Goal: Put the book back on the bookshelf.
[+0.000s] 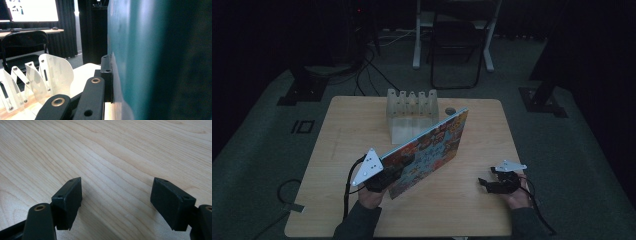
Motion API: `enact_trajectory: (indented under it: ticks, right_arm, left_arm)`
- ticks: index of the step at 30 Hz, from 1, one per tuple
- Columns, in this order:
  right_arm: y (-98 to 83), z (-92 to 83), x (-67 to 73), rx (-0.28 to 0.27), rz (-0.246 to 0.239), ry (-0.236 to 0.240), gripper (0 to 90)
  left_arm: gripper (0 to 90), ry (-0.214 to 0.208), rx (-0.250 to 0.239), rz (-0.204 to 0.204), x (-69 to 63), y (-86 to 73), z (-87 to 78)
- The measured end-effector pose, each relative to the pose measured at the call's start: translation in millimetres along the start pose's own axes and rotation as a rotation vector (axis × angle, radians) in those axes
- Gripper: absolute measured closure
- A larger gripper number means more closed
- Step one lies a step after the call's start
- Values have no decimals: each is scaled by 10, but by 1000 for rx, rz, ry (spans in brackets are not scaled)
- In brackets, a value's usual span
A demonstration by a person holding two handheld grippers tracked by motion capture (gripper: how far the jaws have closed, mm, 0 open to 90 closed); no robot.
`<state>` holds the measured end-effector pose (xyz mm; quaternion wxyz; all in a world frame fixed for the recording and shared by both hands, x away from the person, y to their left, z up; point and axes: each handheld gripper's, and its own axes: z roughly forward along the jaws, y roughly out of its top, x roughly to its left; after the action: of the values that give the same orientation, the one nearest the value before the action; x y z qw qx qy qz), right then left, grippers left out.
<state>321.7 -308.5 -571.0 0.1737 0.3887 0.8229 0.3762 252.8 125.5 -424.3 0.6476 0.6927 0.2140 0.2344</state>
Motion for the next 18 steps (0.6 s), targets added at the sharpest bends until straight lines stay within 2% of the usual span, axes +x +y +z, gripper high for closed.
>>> enact_trajectory:
  ticks: [18]
  right_arm:
    - [0,0,-1,0,0,1,246]
  left_arm:
    - [812,27,-12,3,25,44,-64]
